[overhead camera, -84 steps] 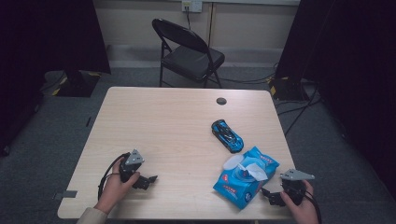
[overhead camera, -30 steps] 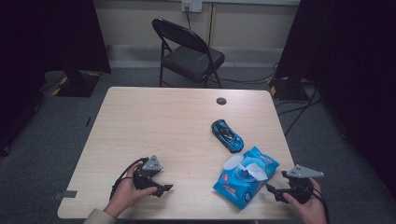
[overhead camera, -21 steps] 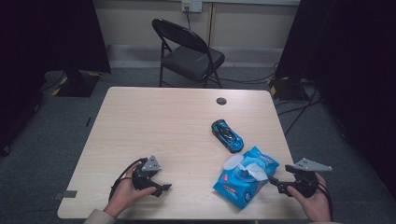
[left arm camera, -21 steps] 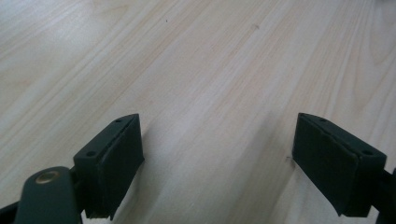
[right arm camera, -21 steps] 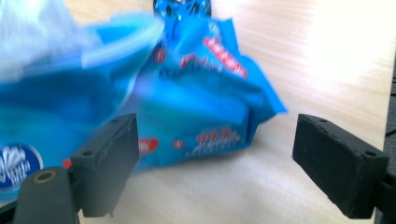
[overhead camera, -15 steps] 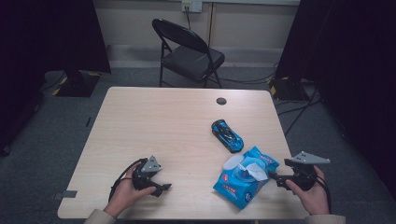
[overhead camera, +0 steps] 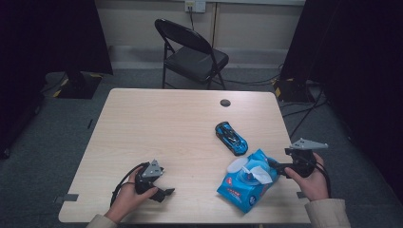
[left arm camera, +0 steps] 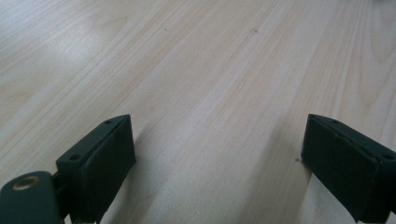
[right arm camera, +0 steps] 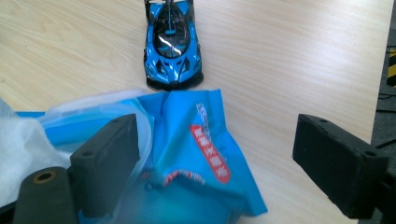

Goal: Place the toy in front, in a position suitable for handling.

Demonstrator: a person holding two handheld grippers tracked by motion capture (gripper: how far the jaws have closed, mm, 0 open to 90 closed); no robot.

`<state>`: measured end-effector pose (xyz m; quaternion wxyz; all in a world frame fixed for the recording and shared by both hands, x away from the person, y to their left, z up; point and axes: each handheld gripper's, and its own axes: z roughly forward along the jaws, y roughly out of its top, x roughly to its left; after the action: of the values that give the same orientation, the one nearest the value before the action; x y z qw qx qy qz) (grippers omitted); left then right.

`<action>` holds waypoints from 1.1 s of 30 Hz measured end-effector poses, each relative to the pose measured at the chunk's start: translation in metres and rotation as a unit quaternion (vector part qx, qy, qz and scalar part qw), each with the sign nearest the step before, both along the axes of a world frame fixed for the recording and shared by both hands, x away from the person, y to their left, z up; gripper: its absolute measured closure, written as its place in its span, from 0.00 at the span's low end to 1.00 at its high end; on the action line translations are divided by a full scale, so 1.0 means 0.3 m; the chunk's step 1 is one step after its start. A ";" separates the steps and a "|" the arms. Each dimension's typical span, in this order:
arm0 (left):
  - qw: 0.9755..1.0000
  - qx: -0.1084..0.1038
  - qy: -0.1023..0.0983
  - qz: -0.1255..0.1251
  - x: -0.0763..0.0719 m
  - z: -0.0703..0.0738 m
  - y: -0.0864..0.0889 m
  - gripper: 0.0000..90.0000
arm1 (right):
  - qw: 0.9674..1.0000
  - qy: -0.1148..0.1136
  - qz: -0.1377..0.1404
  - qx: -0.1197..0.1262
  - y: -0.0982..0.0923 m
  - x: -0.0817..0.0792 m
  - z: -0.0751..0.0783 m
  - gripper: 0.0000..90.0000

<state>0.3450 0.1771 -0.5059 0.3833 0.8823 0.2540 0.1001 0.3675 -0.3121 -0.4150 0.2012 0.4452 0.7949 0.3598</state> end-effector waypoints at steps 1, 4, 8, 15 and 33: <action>1.000 0.000 0.000 0.000 0.000 0.000 0.000 0.10 | 1.000 0.001 0.002 -0.002 0.008 0.008 0.005 0.15; 1.000 0.000 0.000 0.000 0.000 0.000 0.000 0.10 | 1.000 0.000 0.007 -0.004 0.033 0.036 0.017 0.15; 1.000 0.001 0.000 0.000 0.000 0.000 0.000 0.10 | 1.000 0.006 0.009 0.011 0.069 0.082 0.024 0.15; 1.000 0.001 0.001 0.001 -0.001 0.000 0.000 0.10 | 1.000 0.012 0.009 0.020 0.146 0.171 0.018 0.15; 1.000 0.001 0.001 0.001 -0.001 0.000 0.000 0.10 | 0.998 0.040 0.050 -0.021 0.329 0.350 -0.056 0.15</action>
<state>0.3447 0.1770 -0.5058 0.3821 0.8825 0.2554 0.0998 0.4726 -0.2134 -0.4317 0.1605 0.4149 0.8307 0.3346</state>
